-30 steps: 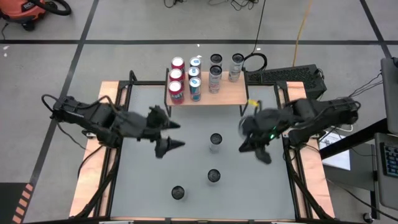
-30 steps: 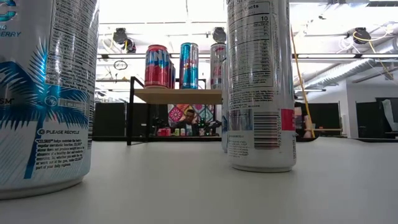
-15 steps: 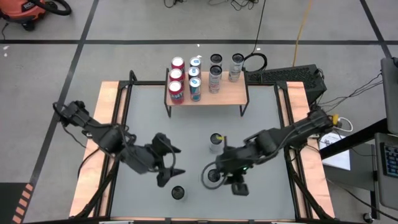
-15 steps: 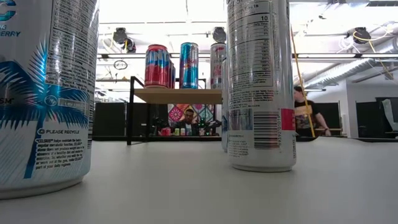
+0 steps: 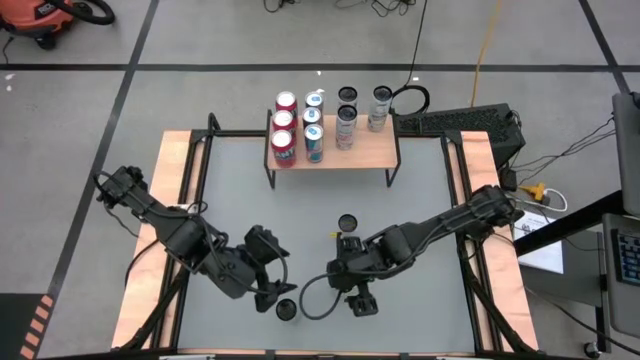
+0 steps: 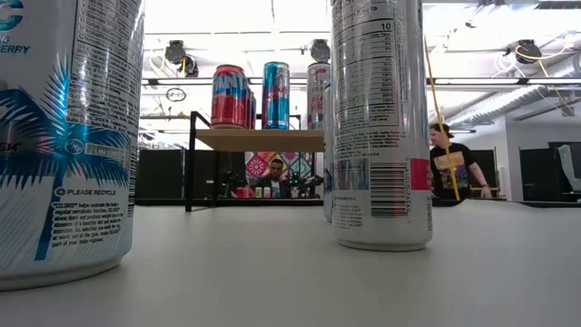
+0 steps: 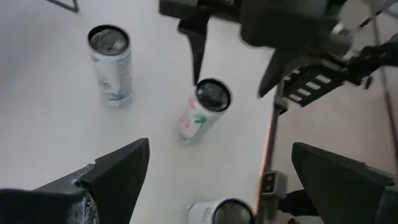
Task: Place canned beverage on shelf
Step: Put the white-pink soda can on the shelf aligned with the other white-pink soda cans
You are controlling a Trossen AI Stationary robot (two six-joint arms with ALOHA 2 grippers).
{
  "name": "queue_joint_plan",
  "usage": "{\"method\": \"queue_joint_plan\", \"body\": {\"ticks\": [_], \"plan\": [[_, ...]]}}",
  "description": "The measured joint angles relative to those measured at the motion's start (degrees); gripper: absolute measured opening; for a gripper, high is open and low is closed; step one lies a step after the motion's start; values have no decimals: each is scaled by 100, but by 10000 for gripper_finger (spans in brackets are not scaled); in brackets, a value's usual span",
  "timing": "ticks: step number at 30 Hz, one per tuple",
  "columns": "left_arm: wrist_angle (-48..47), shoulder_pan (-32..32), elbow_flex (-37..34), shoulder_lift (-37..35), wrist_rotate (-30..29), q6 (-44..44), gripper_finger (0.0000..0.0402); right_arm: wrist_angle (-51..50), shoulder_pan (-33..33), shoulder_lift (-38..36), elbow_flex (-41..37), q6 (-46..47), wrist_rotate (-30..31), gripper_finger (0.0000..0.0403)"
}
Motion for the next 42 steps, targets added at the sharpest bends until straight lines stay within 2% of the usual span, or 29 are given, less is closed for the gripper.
{"method": "queue_joint_plan", "body": {"ticks": [6,17,29,42], "plan": [[-483,-40,0,0,-97,-215,395,-165,-68,255,7,-345,-427,370],[-1119,-122,1,0,-103,-595,395,-124,-113,368,4,-656,11,366],[-1129,-139,2,0,-122,-597,395,-285,-22,329,272,-861,117,366],[-1126,-139,2,0,-198,-597,395,-64,-217,399,-307,-1311,-371,354]]}}
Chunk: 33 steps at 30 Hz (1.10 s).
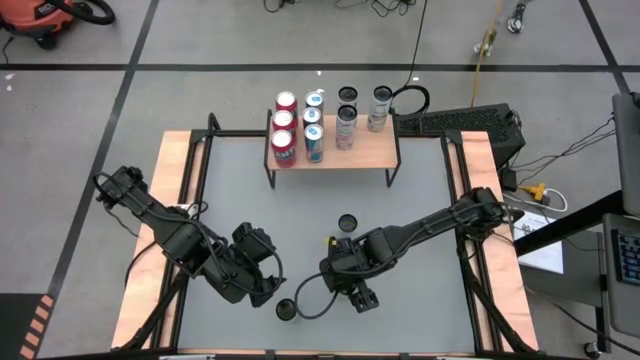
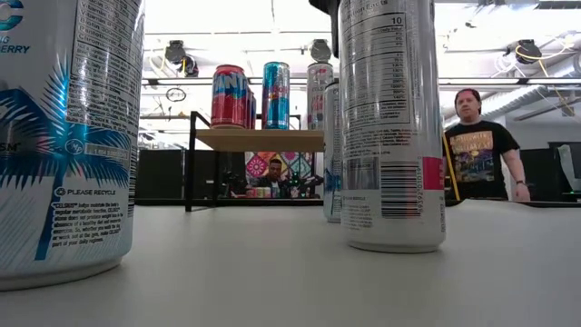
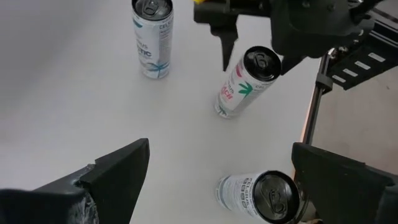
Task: Place canned beverage on shelf
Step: Put the white-pink soda can on the shelf aligned with the other white-pink soda cans
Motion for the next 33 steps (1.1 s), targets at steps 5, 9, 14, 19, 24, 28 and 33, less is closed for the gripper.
{"method": "queue_joint_plan", "body": {"ticks": [5,9,14,19,24,28,33], "plan": [[0,0,0,0,-51,7,395,202,-4,0,-266,-125,-254,333],[-1,0,0,0,-57,9,395,308,-9,0,-375,-93,-238,314],[-2,0,2,0,-61,13,395,342,-9,0,-375,-74,-235,265],[-66,0,2,0,-274,11,395,379,-9,-7,-373,59,-228,210],[-72,2,2,0,-384,11,395,36,-13,-17,-142,164,-393,198],[-81,0,2,0,-384,1,395,-484,-31,-23,386,194,-423,212],[-71,0,2,-20,-390,-144,395,-1211,-126,-27,1234,383,-383,211]]}}
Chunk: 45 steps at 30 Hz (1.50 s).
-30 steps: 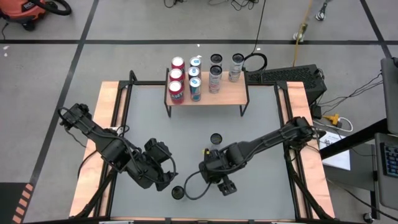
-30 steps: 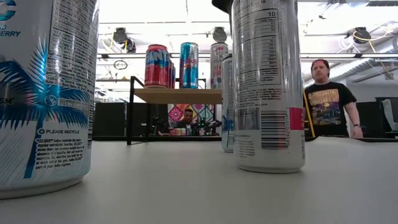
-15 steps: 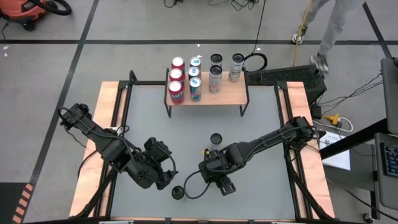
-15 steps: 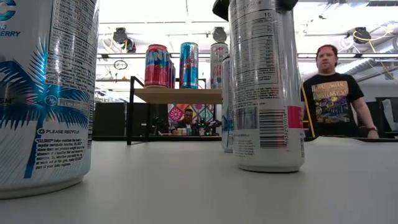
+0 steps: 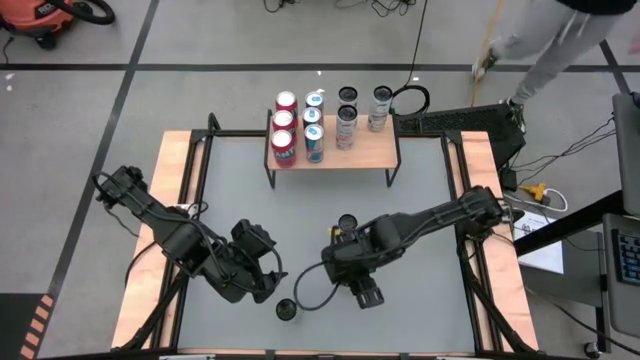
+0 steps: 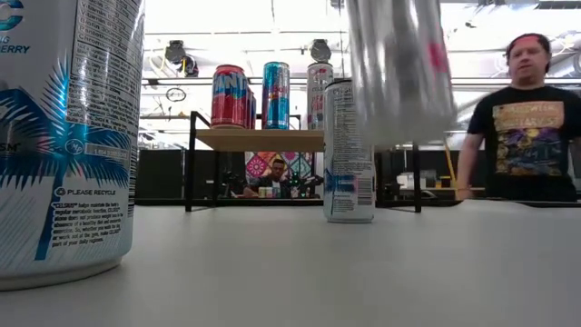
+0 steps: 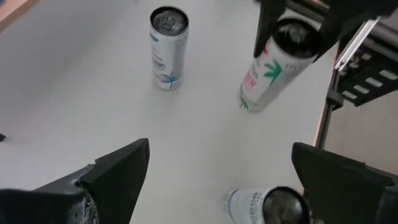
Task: Place canned beverage on shelf
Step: Put the white-pink soda can on the shelf aligned with the other white-pink soda cans
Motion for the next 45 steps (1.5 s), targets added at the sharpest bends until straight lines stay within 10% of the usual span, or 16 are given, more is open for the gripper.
{"method": "queue_joint_plan", "body": {"ticks": [9,30,45], "plan": [[132,0,548,-40,-510,301,395,-826,-365,-5,1713,639,-5,209],[1710,423,1099,-18,-1064,3107,396,563,-1342,-1167,1582,2105,198,210],[1384,983,1096,15,-940,3160,396,1266,-1541,-1190,1580,2273,173,212]]}}
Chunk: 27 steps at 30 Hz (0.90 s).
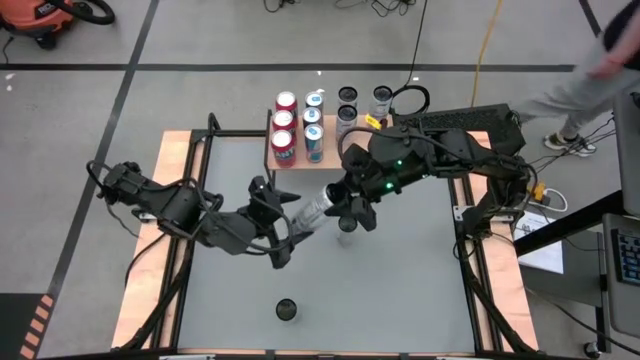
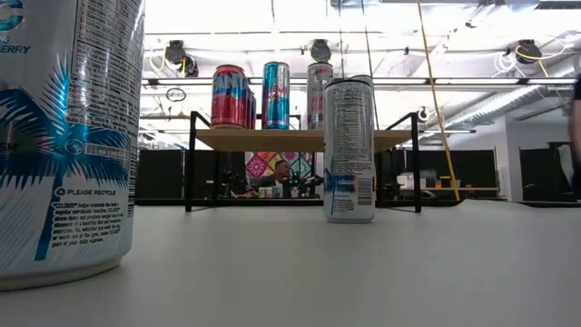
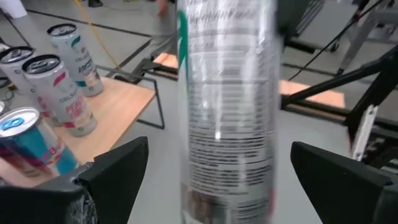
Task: Place canned beverage on shelf
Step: Put the white-pink soda can on the shelf aligned with the other white-pink soda cans
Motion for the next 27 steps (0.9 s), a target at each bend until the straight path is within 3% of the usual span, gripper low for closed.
{"method": "queue_joint_plan", "body": {"ticks": [11,17,21,27], "plan": [[-941,36,-8,127,-69,-746,396,457,-62,0,-2,265,0,212],[-873,31,-10,127,-53,-767,392,562,-96,0,-2,269,0,212],[-866,15,-8,127,-53,-823,357,566,-106,0,-2,269,0,212],[-886,-23,-8,127,52,-907,268,579,-108,0,-2,319,-1,212]]}}
